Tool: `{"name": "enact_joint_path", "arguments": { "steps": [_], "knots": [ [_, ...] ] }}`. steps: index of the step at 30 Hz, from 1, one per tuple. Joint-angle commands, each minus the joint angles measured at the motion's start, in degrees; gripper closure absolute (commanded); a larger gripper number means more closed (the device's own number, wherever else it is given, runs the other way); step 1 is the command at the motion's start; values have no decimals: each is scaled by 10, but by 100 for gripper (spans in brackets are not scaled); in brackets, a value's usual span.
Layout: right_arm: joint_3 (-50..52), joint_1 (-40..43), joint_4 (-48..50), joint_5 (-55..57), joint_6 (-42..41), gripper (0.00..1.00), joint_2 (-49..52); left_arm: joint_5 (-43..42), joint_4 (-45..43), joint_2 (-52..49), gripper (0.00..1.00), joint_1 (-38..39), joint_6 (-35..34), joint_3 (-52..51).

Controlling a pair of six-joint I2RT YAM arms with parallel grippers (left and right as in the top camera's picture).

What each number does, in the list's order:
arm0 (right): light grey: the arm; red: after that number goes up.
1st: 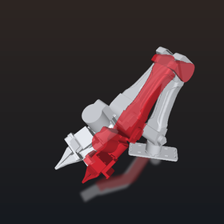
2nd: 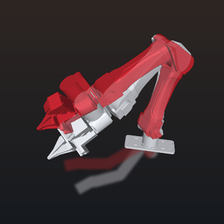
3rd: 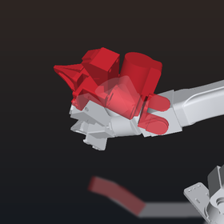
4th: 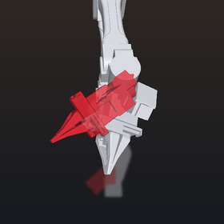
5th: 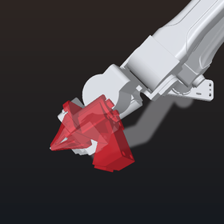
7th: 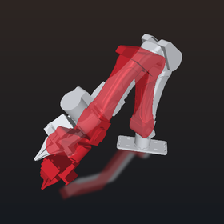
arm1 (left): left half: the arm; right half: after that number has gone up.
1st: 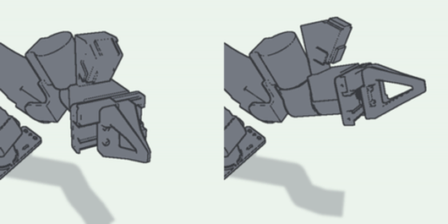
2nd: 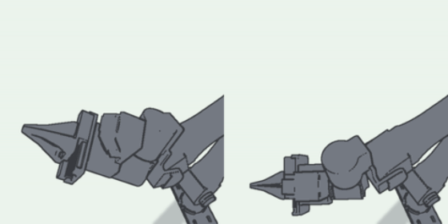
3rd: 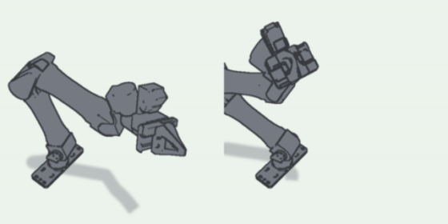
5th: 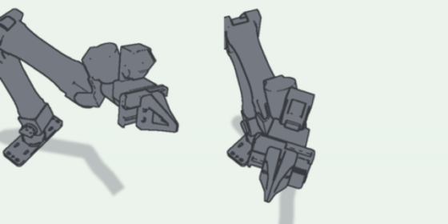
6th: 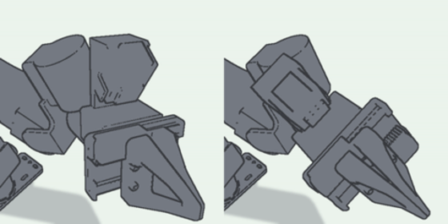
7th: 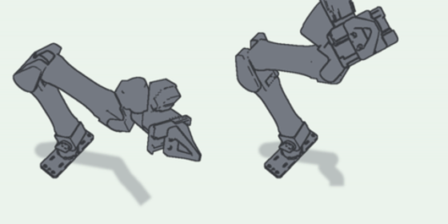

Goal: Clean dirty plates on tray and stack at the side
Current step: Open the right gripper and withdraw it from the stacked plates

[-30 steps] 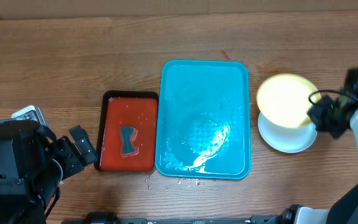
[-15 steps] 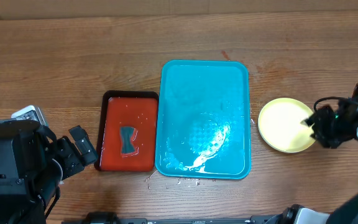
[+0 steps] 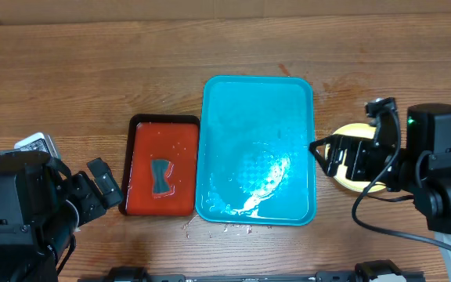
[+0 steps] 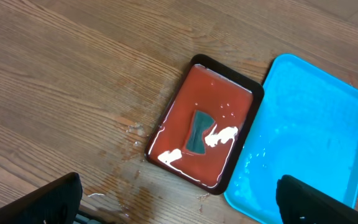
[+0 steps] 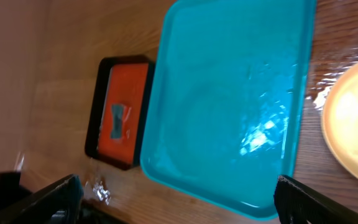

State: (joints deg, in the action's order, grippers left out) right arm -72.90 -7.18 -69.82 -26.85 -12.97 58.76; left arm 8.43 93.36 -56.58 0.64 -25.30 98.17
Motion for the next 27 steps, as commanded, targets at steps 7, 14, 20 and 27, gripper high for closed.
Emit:
{"name": "enact_joint_path", "arguments": {
  "steps": [7,14,20,27],
  "knots": [
    [-5,-8,-28,60,23,0,-5,8,-2,3,0,1,5,2],
    [10,-8,75,122,129,0,-69,8,-2,3,0,1,5,2],
    [139,-8,243,155,129,0,-210,8,-2,3,0,1,5,2],
    [372,-8,364,148,128,0,-381,8,-2,3,0,1,5,2]
  ]
}}
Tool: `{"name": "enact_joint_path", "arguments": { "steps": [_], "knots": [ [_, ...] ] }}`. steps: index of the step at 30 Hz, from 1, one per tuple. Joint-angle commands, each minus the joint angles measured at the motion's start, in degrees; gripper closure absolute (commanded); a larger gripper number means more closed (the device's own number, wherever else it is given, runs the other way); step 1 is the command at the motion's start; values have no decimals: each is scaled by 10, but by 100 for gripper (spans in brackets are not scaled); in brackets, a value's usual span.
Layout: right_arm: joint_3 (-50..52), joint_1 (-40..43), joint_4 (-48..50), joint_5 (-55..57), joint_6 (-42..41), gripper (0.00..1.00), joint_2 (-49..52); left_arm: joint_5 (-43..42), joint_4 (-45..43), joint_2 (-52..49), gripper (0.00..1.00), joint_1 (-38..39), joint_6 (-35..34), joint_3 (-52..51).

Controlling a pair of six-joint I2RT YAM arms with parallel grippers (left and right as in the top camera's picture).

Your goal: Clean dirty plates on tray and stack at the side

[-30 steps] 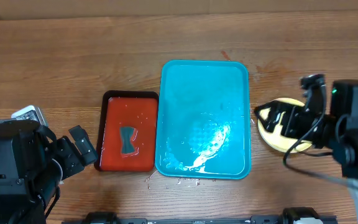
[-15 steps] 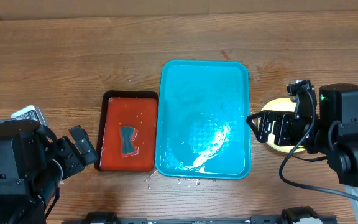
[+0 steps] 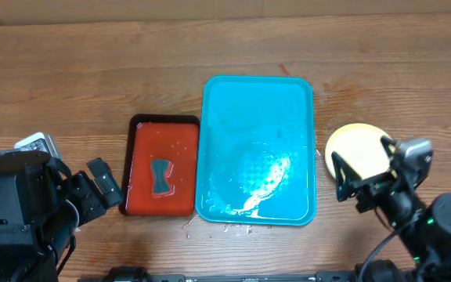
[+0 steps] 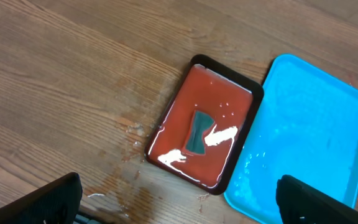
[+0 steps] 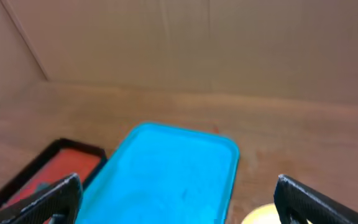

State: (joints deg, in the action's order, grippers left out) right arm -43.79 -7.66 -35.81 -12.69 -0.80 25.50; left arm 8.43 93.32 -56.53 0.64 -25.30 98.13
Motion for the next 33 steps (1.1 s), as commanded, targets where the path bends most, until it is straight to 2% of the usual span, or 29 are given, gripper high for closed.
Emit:
{"name": "enact_joint_path", "arguments": {
  "steps": [1,5,11,15,33],
  "knots": [
    [108,-3,39,5,6,0,-66,8,-2,3,0,1,5,2],
    [241,-3,134,-21,6,0,-151,8,-2,3,0,1,5,2],
    [373,-3,249,-33,4,0,-255,8,-2,3,0,1,5,2],
    [429,-3,348,-56,3,0,-254,8,-2,3,0,1,5,2],
    [433,-5,327,-54,2,0,-253,8,-2,3,0,1,5,2]
  ]
}}
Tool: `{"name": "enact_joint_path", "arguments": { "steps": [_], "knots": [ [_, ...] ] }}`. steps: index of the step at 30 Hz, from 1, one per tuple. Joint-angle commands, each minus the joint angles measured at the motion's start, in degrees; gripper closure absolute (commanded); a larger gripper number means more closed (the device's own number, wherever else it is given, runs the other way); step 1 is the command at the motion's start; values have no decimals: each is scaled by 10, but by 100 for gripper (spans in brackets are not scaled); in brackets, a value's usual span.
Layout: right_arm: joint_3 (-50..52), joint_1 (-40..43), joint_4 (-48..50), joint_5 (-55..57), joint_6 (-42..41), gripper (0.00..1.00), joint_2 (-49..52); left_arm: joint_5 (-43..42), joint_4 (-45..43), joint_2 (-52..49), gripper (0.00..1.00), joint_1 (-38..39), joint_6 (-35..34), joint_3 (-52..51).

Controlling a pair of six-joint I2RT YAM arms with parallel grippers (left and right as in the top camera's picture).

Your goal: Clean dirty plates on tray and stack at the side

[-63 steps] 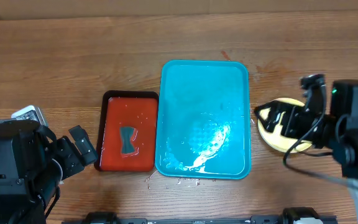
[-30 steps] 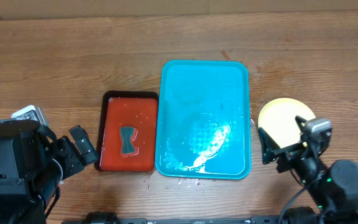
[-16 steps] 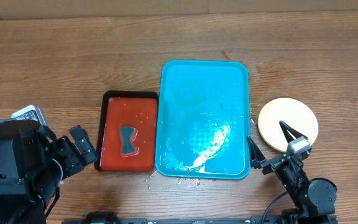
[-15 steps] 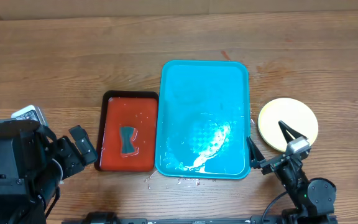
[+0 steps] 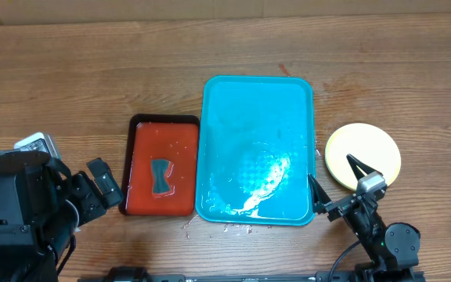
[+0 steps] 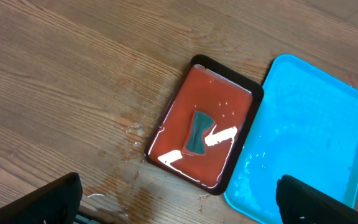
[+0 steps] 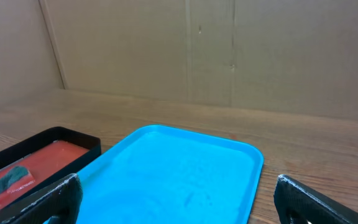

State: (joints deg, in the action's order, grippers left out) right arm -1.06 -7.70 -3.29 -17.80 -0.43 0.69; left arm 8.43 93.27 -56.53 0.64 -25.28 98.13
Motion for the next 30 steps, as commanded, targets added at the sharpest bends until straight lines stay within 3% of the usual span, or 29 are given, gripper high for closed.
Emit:
{"name": "enact_joint_path", "arguments": {
  "steps": [1,26,30],
  "knots": [
    [6,-5,1,-3,-2,0,-5,8,-1,3,0,1,5,2],
    [6,-5,1,-3,-2,0,-5,3,8,9,0,1,5,-7],
    [6,-5,1,-3,-2,0,-5,26,-86,43,0,0,33,-68]
  ]
}}
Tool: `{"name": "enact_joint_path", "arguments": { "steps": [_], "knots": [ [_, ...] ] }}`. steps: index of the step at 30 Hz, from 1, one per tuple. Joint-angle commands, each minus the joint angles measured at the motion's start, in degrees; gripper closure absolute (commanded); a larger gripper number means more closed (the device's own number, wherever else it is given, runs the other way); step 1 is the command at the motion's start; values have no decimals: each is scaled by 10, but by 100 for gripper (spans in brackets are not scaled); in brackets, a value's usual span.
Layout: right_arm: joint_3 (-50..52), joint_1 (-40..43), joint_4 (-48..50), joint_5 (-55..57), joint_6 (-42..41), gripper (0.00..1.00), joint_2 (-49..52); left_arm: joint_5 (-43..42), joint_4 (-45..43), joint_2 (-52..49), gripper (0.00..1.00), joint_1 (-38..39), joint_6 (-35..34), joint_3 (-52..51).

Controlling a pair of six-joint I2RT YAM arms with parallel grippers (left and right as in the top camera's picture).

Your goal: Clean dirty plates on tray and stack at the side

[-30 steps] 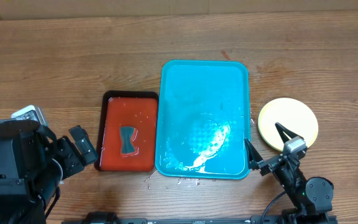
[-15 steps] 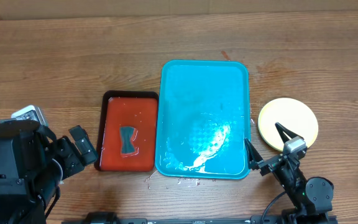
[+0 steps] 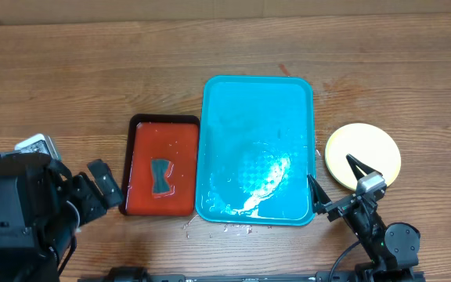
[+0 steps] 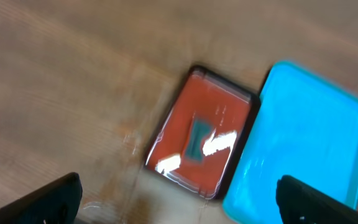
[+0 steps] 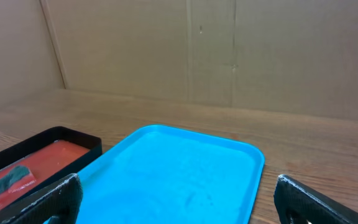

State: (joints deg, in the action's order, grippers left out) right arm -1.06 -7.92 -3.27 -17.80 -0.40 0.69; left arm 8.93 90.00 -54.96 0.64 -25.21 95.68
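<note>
The blue tray (image 3: 257,149) lies in the middle of the table, wet and with no plate on it. A yellow plate (image 3: 362,153) rests on the wood to its right. My right gripper (image 3: 337,182) sits low at the front edge beside that plate, open and empty, looking across the blue tray (image 5: 179,174). My left gripper (image 3: 106,185) is open and empty just left of the red tray (image 3: 161,164), which holds water and a dark sponge (image 3: 160,175). The left wrist view is blurred, showing the red tray (image 4: 204,140) and blue tray (image 4: 297,143).
A cardboard wall (image 5: 229,56) stands behind the table's far edge. Water drops lie on the wood (image 3: 210,229) in front of the two trays. The red tray (image 5: 36,162) and its sponge (image 5: 8,177) show at the left of the right wrist view.
The left wrist view has gone blurred and its scene sits slightly shifted, and the left arm has shifted a little in the overhead view. The right arm, plate and trays are unchanged.
My right gripper was open over the yellow plate beside the blue tray. Then it stood nearer the front edge with the plate lying bare. Then it sat low at the front edge, facing across the tray, where it remains. The left arm held still until now.
</note>
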Motion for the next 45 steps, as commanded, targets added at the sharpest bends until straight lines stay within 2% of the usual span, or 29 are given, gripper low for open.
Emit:
{"name": "enact_joint_path", "arguments": {
  "steps": [1,6,7,16,20,22,33,35,45],
  "knots": [
    [6,-3,1,-3,-2,0,-5,14,-103,43,0,0,61,-74],
    [6,-3,1,-3,-2,0,-5,-95,-341,145,0,0,233,-259],
    [6,-3,1,-3,-2,0,-5,-123,-412,189,0,-3,265,-329],
    [6,-3,1,-3,-2,0,-5,-133,-625,409,0,-7,275,-629],
    [6,-3,1,-3,-2,0,-5,-134,-704,507,0,-7,248,-754],
    [6,-3,1,-3,-2,0,-5,-134,-728,552,0,-7,237,-801],
    [6,-3,1,-3,-2,0,-5,-130,-820,548,0,-7,235,-932],
    [6,-3,1,-3,-2,0,-5,-131,-864,548,0,-7,235,-955],
    [6,-3,1,-3,-2,0,-5,-129,-859,548,0,-7,235,-954]
  ]
}}
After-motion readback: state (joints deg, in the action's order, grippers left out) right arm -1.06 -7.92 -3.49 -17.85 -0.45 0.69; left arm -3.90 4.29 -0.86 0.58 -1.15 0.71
